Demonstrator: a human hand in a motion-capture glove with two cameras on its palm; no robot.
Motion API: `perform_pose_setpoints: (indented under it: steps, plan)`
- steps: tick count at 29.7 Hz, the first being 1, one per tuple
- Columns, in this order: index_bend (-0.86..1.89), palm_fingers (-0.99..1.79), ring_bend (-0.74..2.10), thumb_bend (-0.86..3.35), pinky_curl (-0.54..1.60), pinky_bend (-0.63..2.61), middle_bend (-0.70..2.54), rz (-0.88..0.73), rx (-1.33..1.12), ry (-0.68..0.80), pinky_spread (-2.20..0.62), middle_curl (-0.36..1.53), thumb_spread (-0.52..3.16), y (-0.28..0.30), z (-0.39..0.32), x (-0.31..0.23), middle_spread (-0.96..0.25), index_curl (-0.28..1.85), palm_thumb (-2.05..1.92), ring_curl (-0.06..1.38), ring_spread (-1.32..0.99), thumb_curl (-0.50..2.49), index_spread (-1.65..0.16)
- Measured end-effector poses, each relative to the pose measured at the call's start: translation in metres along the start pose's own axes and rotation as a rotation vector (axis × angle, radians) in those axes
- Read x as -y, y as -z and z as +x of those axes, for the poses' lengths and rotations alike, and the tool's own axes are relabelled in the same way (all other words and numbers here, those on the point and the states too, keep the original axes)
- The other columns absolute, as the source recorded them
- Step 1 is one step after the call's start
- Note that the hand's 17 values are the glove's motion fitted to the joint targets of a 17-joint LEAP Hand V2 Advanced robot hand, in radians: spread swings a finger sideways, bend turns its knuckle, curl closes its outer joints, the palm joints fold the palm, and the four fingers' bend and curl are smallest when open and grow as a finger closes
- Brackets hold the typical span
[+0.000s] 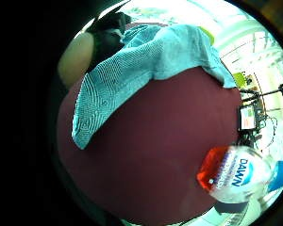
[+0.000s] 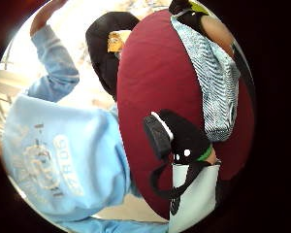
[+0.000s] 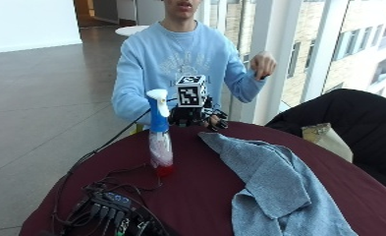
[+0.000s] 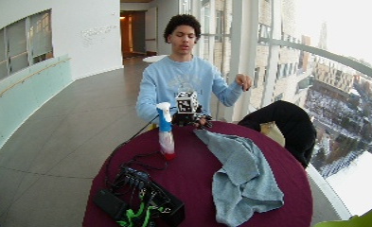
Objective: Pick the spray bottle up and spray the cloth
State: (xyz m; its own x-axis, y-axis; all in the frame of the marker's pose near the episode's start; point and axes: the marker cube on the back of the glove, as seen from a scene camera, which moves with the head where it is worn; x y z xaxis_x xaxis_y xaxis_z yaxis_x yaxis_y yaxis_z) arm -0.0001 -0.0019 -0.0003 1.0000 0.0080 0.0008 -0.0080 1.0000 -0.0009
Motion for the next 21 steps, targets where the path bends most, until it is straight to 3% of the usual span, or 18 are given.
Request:
perform_pose_setpoints:
  steps: [9, 21]
  plan:
    - [0.2, 0.58, 0.27, 0.25, 0.17, 0.29, 0.35, -0.019, -0.019, 0.0, 0.18, 0.18, 0.82, -0.003, -0.007, 0.007, -0.07, 0.19, 0.47, 0.15, -0.04, 0.12, -0.37]
    - [0.18, 0.6, 0.23, 0.18, 0.22, 0.23, 0.3, -0.008, -0.015, -0.005, 0.22, 0.25, 1.05, 0.001, -0.012, 0.012, -0.08, 0.26, 0.51, 0.19, -0.04, 0.16, -0.42]
